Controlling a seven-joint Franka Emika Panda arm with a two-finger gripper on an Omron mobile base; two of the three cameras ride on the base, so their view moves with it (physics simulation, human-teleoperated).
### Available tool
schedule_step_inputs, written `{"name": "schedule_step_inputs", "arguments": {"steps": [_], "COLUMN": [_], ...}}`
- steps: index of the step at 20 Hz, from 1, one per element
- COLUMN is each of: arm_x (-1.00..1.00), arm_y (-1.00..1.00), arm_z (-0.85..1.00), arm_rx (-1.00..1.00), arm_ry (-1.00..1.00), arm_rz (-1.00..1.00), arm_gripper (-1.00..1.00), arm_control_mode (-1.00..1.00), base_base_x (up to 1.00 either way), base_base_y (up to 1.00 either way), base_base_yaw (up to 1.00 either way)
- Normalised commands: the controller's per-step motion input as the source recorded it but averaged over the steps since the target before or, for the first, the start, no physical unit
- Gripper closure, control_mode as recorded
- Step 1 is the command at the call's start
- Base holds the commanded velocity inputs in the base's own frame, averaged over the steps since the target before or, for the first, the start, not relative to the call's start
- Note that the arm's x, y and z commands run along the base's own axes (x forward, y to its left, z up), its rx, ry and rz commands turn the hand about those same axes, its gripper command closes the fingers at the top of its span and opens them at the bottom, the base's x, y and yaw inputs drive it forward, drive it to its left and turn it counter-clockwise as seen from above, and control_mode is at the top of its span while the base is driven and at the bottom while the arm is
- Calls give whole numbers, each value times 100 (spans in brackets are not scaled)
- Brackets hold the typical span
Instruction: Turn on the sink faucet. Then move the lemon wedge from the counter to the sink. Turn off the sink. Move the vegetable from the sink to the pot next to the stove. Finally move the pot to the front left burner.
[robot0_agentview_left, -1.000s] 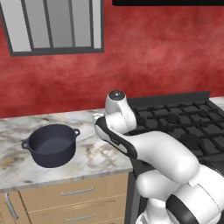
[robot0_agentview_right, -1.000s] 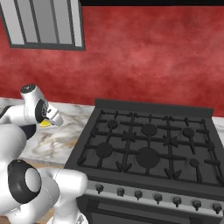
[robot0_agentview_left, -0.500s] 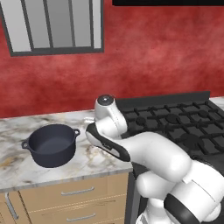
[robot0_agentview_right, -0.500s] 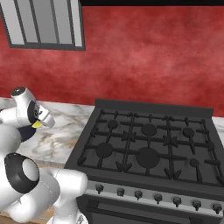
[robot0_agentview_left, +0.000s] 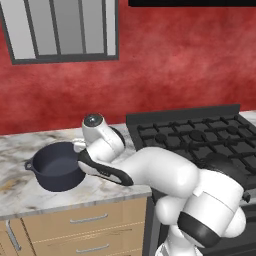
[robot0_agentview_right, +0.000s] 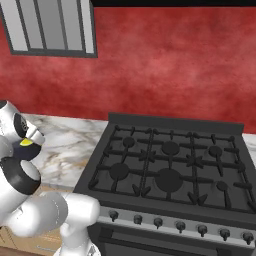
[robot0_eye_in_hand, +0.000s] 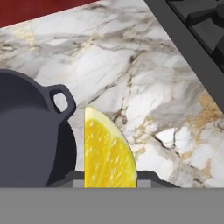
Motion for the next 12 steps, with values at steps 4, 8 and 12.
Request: {"name": "schedule_step_inputs", "arguments": {"steps": [4,8,12], "arm_x": [0,7,11], "arm_y": [30,54,65], "arm_z": [8,0,0], "arm_rx": [0,0,-1], "arm_ry": [-1,0,0], "arm_rz": [0,0,0], "arm_gripper": [100,100,100], "arm_control_mode": [-100,-100,-100], "base_base_x": [0,0,0], "base_base_y": [0,0,0], "base_base_yaw": [0,0,0]}}
